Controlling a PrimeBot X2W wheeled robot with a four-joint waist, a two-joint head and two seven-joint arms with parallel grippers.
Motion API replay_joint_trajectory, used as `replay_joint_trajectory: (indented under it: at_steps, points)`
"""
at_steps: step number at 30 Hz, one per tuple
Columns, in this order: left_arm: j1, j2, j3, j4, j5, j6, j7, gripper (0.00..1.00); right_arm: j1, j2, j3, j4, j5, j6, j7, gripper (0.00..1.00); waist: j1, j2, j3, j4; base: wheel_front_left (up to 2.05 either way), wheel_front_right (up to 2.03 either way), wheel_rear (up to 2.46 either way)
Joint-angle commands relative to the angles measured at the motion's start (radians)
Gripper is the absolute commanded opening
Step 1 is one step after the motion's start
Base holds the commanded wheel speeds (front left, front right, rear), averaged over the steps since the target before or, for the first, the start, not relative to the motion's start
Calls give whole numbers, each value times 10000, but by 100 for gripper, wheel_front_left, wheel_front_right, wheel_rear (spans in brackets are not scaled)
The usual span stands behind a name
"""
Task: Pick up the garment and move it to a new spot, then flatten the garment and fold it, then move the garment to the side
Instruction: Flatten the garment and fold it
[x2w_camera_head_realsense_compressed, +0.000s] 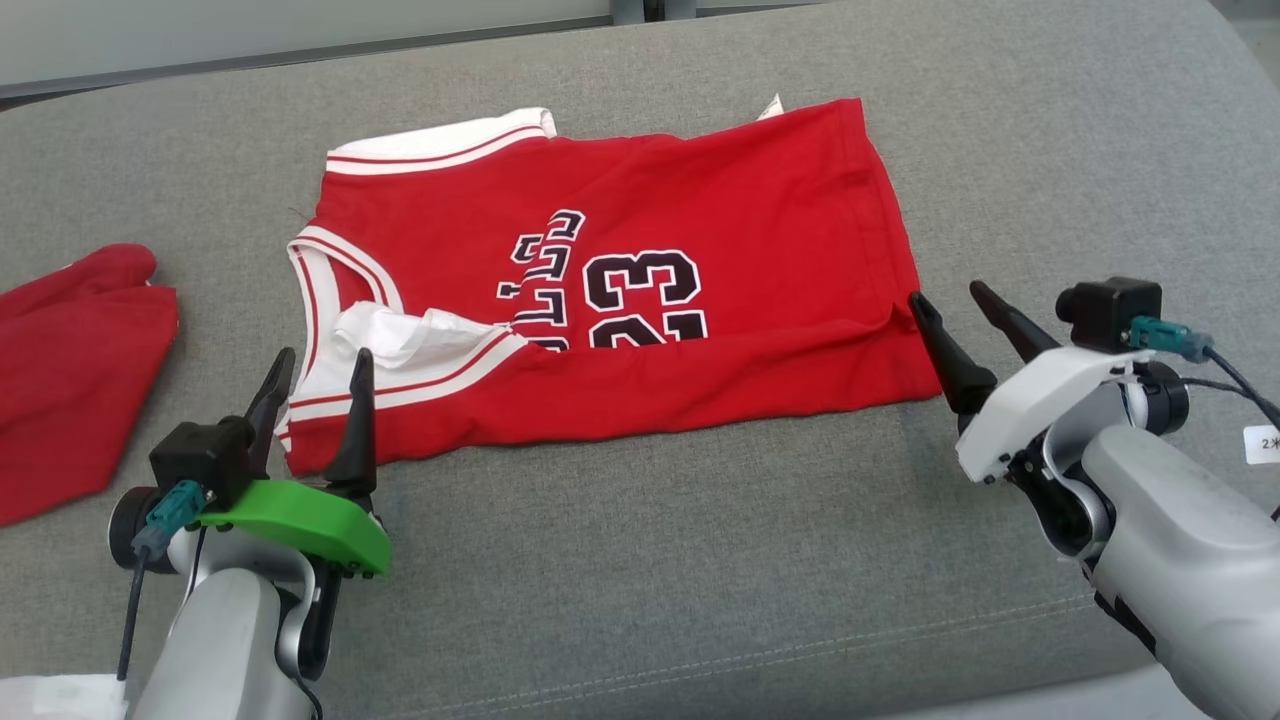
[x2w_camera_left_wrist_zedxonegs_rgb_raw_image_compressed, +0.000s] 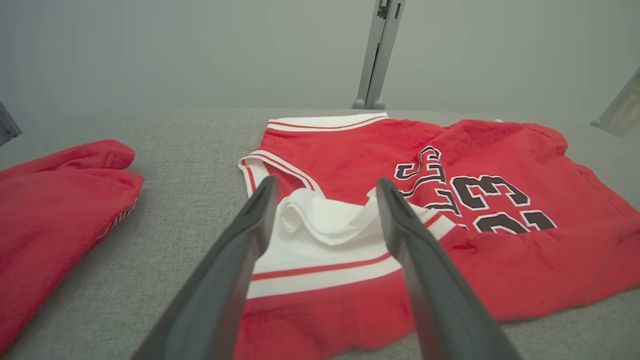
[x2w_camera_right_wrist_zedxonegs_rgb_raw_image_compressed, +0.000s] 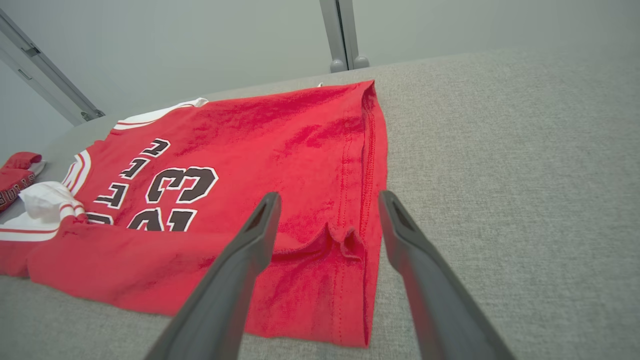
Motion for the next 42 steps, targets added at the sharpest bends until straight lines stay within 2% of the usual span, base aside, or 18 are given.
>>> replay_joint_trajectory:
  at_steps: [1,10,22,32,33,34,35,36,42]
  points:
    - [215,-60,144,-149,98,53,-28,100,329,-24,-150,-138,-236,0,-40,100,0,0,-20,-4,0,0,0]
    - [1079,-360,826,-662,742,54,-30,100,1615,147,-1115,-629,-1544,0,-43,100,0,0,54,-6,0,0,0]
    - [687,-260,1140,544,1407,-49,-31,100,1387,656,-1271,179,-2168,0,-44,100,0,0,357,-48,0,0,0]
    - [148,-401,1266,1888,1423,-109,-31,100,1125,1064,-1125,708,-2225,0,-44,100,0,0,524,-55,0,0,0]
    - [109,-408,1253,2018,1377,-123,-30,69,1110,1092,-1098,789,-2197,0,-44,99,0,0,530,-53,0,0,0]
    - [53,-406,1230,2138,1361,-134,-30,27,1088,1117,-1067,864,-2184,0,-44,59,0,0,536,-48,0,0,0]
    - [1,-418,1215,2222,1320,-143,-30,0,1063,1146,-1046,940,-2151,0,-44,31,0,0,542,-39,0,0,0]
    - [-13,-438,1166,2364,1290,-153,-28,0,1035,1168,-1017,996,-2129,0,-44,0,0,0,545,-33,0,0,0]
    - [-143,-446,1049,2671,1192,-162,-18,0,985,1277,-902,1225,-2060,0,-45,0,0,0,517,12,0,0,0]
